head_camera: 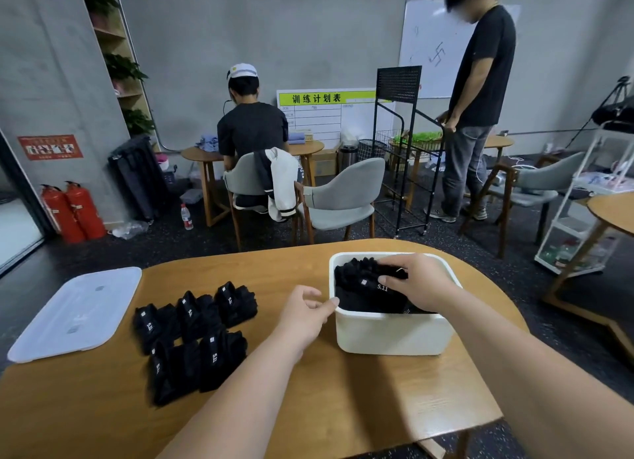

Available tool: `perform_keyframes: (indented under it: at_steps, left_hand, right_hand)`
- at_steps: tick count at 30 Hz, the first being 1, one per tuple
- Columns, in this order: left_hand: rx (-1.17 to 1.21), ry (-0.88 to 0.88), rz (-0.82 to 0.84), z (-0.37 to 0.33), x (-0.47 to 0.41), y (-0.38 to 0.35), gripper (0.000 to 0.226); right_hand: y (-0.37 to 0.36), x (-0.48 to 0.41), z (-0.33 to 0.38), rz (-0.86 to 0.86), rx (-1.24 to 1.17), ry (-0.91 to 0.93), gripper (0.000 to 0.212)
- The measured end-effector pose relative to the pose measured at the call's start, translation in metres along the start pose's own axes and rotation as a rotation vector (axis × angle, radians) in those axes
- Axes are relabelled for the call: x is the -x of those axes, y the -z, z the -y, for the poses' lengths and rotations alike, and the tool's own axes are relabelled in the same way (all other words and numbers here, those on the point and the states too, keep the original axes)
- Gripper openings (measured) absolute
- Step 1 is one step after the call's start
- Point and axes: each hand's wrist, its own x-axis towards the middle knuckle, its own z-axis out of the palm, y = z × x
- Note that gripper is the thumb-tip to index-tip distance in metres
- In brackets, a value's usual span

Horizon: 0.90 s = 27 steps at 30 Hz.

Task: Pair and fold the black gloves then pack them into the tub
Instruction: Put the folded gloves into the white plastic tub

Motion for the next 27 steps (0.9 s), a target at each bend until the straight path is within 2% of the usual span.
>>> perform_keyframes:
  at_steps: [3, 7, 9, 18, 22, 27]
  left_hand:
    - [-0.011, 0.016, 0.016, 0.002, -0.004, -0.002, 0.037]
    - [-0.037, 0.027, 0.014, 0.005, -0.008, -0.002, 0.037]
    - [-0.033, 0.033, 0.011, 0.006, -0.009, -0.002, 0.038]
    - [-0.024, 0.017, -0.031, 0.015, -0.012, -0.004, 0.038]
    - [-0.049, 0.006, -0.059, 0.015, -0.010, -0.006, 0.040]
    - [-0.116, -0.007, -0.064, 0.008, -0.004, -0.002, 0.040]
  right_hand:
    - [-0.009, -0.009, -0.005, 0.046, 0.074, 0.050, 0.039]
    - [-0.020, -0.016, -0.007, 0.262, 0.202, 0.091, 0.038]
    - [-0.026, -0.018, -0.009, 0.316, 0.242, 0.095, 0.037]
    - [-0.037, -0.030, -0.003, 0.378, 0.267, 0.052, 0.033]
    - [-0.046, -0.031, -0.001, 0.485, 0.347, 0.040, 0.038]
    - [-0.045, -0.032, 0.000, 0.434, 0.267, -0.017, 0.041]
